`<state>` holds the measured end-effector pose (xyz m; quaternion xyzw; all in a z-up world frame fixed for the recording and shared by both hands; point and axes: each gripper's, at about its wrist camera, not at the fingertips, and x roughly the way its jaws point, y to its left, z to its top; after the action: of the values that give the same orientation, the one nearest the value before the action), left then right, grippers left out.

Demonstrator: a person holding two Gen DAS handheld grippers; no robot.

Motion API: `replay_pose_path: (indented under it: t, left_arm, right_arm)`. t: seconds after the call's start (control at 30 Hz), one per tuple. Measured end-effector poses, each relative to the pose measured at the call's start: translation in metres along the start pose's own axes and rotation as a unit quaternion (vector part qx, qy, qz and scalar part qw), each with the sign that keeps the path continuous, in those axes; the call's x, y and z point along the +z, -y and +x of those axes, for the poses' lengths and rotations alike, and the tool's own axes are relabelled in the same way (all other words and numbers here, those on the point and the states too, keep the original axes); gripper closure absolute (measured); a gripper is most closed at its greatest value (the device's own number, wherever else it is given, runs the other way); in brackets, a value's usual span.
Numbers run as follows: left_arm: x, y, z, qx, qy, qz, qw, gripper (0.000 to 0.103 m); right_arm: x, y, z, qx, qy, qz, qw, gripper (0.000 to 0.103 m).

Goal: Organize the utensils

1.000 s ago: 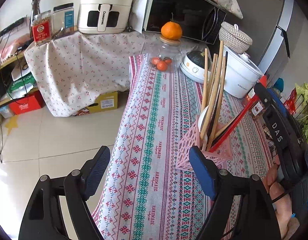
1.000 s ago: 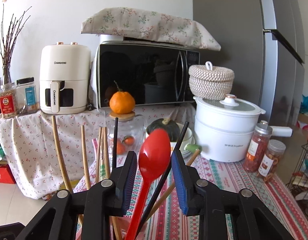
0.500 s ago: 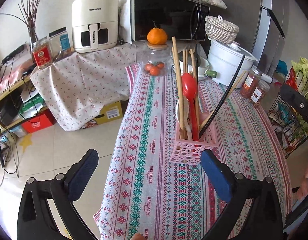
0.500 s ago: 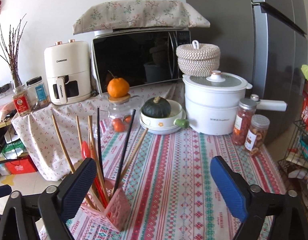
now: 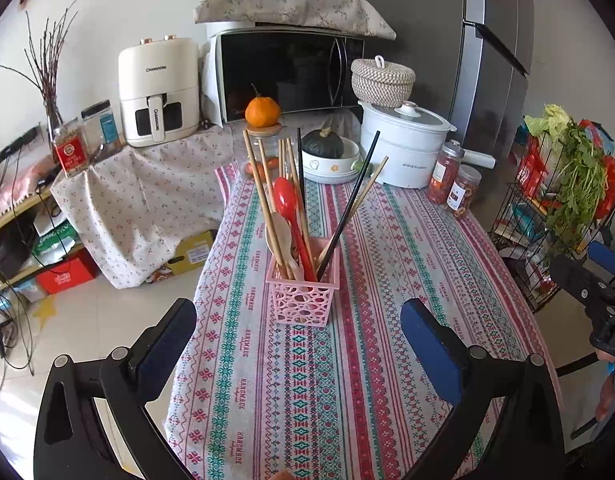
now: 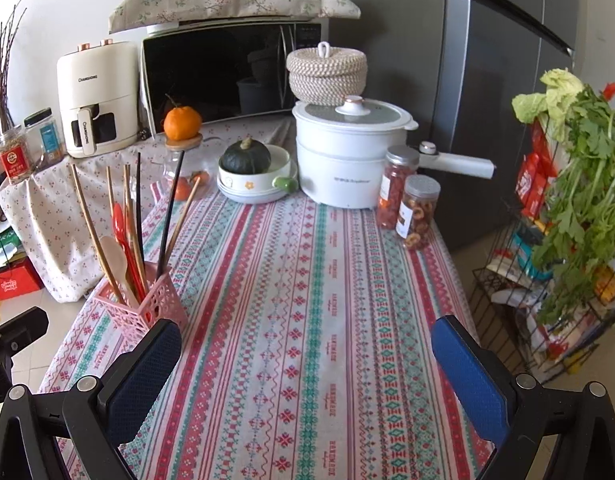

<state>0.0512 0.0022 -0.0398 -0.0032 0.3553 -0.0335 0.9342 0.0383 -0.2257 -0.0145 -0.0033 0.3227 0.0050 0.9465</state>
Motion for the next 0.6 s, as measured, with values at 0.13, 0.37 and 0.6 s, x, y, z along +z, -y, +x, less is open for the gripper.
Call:
replay_pose_path:
  t: [0.13,0.37,0.6]
  left_arm:
    - [-0.004,0.011,-0.007,-0.007,-0.001,0.004,1.0,0.0]
    - [-0.007,0.018,-0.01,-0.005,0.001,0.01,0.9999,0.0]
    - [-0.007,0.016,-0.011,-0.004,0.005,0.007,1.0,0.0]
  right_arm:
    - [-0.003,0.013,-0.004,-0.004,-0.009,0.02,1.0,0.0]
    - [-0.002,0.016,-0.005,-0.001,-0.012,0.028,1.0,0.0]
    - [-0.003,0.007,-0.002,0.004,-0.016,0.017,1.0,0.0]
